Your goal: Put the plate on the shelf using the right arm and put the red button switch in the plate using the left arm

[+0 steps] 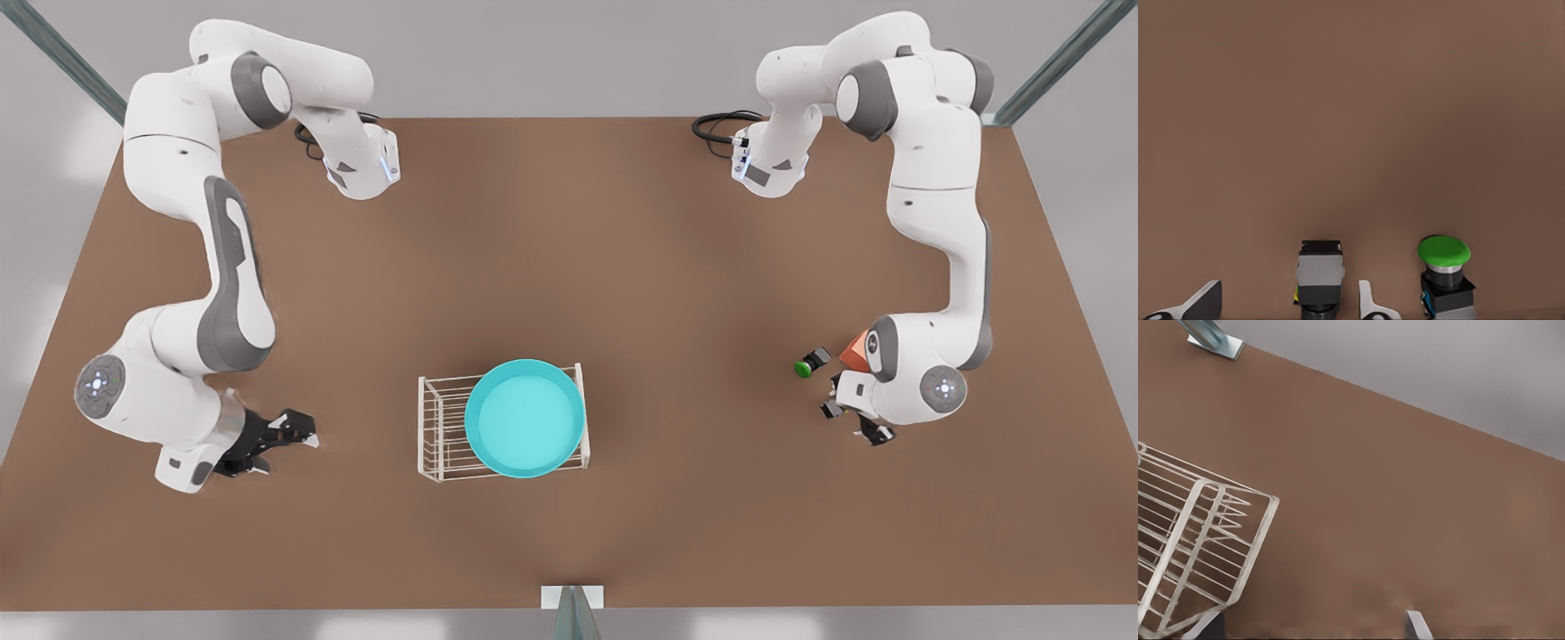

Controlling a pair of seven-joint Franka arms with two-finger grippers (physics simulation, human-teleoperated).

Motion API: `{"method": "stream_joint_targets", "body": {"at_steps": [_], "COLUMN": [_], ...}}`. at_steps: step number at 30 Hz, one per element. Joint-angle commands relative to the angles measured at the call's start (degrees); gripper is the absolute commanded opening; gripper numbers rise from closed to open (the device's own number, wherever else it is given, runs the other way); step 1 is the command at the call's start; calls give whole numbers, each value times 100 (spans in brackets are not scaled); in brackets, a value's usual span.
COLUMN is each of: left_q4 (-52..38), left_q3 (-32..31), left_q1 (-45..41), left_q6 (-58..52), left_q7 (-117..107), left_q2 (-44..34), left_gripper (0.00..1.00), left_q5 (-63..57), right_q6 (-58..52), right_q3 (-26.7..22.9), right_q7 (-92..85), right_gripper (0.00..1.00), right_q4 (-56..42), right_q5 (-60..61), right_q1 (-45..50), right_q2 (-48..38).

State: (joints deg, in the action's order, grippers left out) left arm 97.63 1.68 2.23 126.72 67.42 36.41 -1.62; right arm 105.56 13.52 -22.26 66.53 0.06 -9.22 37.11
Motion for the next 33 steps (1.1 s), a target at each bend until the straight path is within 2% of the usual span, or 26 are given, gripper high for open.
{"method": "stream_joint_targets", "body": {"at_steps": [1,5,6,8,14,20,28,29,31,32,33], "left_q4": [2,2,2,2,142,204,195,195,186,186,186], "left_q3": [-1,-1,-1,-1,8,61,61,61,61,61,61], "left_q1": [5,23,23,32,49,5,-39,-47,-74,-83,-100], "left_q6": [98,107,107,107,54,54,107,98,89,81,81], "left_q7": [1063,1028,1019,1028,878,-897,-959,-950,-932,-932,-932], "left_q2": [41,112,112,112,112,200,331,331,331,331,331], "left_gripper": [100,100,100,100,100,100,100,96,61,52,52], "left_q5": [3,3,3,3,12,-5,-14,-23,-23,-23,-23], "right_q6": [-2144,-3507,-3560,-3315,-3191,-3182,-3182,-3182,-3182,-3182,-3182], "right_q3": [-323,-280,-288,-481,-517,-517,-570,-587,-614,-614,-622], "right_q7": [424,1945,1927,1962,1892,1874,1866,1866,1751,1751,1751], "right_gripper": [100,100,100,100,100,100,100,100,100,100,100], "right_q4": [-43,-8,53,764,932,1020,1029,1029,1029,1029,1029], "right_q5": [-1139,-1210,-1123,-727,-639,-542,-507,-507,-498,-498,-481], "right_q1": [-36,43,61,70,79,79,79,79,79,79,79], "right_q2": [-160,-1521,-1785,-2453,-2541,-2533,-2524,-2524,-2515,-2515,-2515]}}
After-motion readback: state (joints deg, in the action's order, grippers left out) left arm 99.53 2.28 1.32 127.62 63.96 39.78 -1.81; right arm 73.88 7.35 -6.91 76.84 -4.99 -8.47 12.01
